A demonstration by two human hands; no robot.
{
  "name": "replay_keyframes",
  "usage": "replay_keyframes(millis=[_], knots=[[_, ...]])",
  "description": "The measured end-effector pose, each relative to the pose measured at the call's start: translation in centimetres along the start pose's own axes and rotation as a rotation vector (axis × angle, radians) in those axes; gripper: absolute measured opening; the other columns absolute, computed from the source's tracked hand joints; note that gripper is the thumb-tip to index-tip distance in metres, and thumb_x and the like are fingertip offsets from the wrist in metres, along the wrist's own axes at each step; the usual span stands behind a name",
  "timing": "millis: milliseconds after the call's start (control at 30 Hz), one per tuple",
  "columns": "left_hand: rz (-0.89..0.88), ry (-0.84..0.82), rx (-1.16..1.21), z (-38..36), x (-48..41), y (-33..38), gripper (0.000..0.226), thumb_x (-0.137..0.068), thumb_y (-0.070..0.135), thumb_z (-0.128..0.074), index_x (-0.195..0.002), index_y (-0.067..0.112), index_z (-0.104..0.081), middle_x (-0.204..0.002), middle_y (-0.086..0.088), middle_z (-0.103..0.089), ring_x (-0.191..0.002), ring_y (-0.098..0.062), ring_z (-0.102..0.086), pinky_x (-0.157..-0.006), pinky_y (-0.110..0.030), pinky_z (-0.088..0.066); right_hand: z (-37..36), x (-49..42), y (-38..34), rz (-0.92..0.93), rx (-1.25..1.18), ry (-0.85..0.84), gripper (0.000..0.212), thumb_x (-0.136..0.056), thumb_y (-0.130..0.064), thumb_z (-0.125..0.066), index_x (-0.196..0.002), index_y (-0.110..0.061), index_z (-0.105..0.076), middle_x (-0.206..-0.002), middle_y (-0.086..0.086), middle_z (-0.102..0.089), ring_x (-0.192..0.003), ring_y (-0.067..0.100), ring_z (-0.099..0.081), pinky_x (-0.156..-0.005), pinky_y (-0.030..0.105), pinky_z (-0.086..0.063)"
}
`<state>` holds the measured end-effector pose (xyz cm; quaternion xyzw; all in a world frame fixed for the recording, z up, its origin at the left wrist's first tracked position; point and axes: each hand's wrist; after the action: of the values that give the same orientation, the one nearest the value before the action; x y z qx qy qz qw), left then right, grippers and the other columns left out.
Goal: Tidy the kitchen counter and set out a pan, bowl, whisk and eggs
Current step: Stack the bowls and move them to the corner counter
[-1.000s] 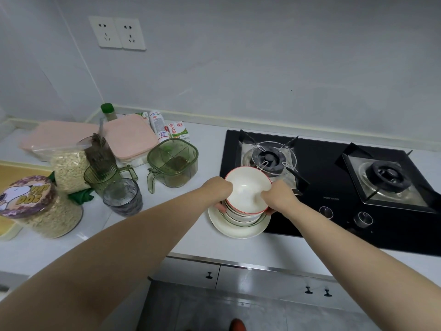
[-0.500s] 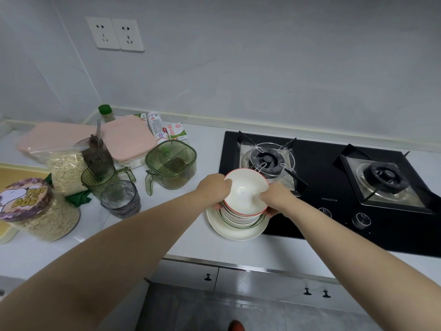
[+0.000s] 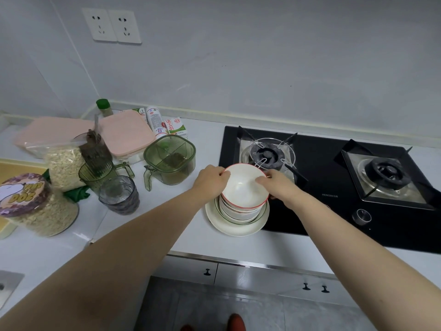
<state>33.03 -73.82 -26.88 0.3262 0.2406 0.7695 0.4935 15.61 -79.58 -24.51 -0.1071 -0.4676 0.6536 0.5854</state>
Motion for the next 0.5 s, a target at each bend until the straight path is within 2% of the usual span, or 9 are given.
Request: replay_keyframes(millis=[33, 100, 167, 233, 333, 400, 500], knots=[[-0.027, 0.004, 0.106, -0.5, -0.2, -0.8, 0.044, -0.089, 0.049, -0.035, -0.095, 0.017, -0.066, -0.100, -0.006, -0.063, -0.096, -0.024, -0.058, -0.082, -0.037, -0.048, -0.1, 0.1, 0.8, 0.054, -0.116, 0.051, 0.028, -0.092, -0.027, -0.051, -0.112, -0.010, -0.059, -0.106, 0.003, -0.062, -0.095, 0.019, -0.057, -0.079, 0.029, -0.045], [0.023, 0.029, 0.317, -1.6, -0.5, -2.5, 0.049, -0.084, 0.059, -0.035, -0.105, 0.030, -0.067, -0.114, 0.000, -0.064, -0.109, -0.021, -0.058, -0.100, -0.045, -0.045, -0.3, 0.8, 2.2, 0.079, -0.350, 0.118, 0.030, -0.093, -0.032, -0.047, -0.111, -0.015, -0.065, -0.115, -0.001, -0.063, -0.107, 0.015, -0.056, -0.088, 0.030, -0.040], [0.123, 0.036, 0.494, -2.2, 0.1, -3.4, 0.054, -0.085, 0.058, -0.029, -0.116, 0.033, -0.064, -0.127, 0.003, -0.059, -0.119, -0.018, -0.052, -0.108, -0.043, -0.036, -1.0, 1.2, 3.7, 0.009, -0.530, 0.119, 0.032, -0.094, -0.037, -0.042, -0.107, -0.022, -0.067, -0.113, -0.007, -0.065, -0.108, 0.009, -0.054, -0.088, 0.028, -0.035], [0.186, 0.042, 0.635, -2.3, 1.4, -3.6, 0.055, -0.094, 0.051, -0.023, -0.128, 0.028, -0.059, -0.134, 0.003, -0.054, -0.125, -0.018, -0.047, -0.111, -0.040, -0.031, -2.0, 1.3, 5.2, -0.044, -0.651, 0.096, 0.035, -0.098, -0.037, -0.034, -0.104, -0.024, -0.066, -0.111, -0.010, -0.064, -0.109, 0.008, -0.053, -0.092, 0.028, -0.033], [0.258, 0.022, 0.778, -3.4, 2.3, -4.5, 0.050, -0.103, 0.042, -0.019, -0.124, 0.025, -0.061, -0.125, 0.002, -0.061, -0.119, -0.020, -0.053, -0.108, -0.039, -0.035, -3.6, 1.0, 6.6, -0.108, -0.741, 0.089, 0.041, -0.102, -0.038, -0.027, -0.104, -0.023, -0.065, -0.113, -0.003, -0.067, -0.113, 0.016, -0.056, -0.095, 0.033, -0.039], [0.312, 0.023, 0.840, -4.4, 2.5, -4.9, 0.047, -0.102, 0.046, -0.023, -0.115, 0.030, -0.064, -0.122, 0.000, -0.064, -0.117, -0.022, -0.055, -0.108, -0.044, -0.037, -4.3, 0.9, 6.6, -0.148, -0.722, 0.079, 0.042, -0.100, -0.042, -0.032, -0.101, -0.023, -0.069, -0.103, -0.001, -0.072, -0.106, 0.020, -0.062, -0.095, 0.038, -0.046], [0.331, 0.054, 0.883, -5.3, 2.6, -5.1, 0.041, -0.100, 0.048, -0.029, -0.104, 0.032, -0.066, -0.117, 0.001, -0.067, -0.112, -0.021, -0.059, -0.106, -0.045, -0.041, -4.8, 0.6, 6.3, -0.193, -0.673, 0.078, 0.041, -0.096, -0.048, -0.040, -0.100, -0.021, -0.070, -0.102, 0.003, -0.073, -0.101, 0.023, -0.065, -0.096, 0.042, -0.049]])
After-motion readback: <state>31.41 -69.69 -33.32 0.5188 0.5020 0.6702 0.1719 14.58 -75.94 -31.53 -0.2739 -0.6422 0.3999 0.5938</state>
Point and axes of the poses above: each hand's wrist, its own x-axis away from the middle knuckle, its own z-axis out of the back of the hand, y = z × x
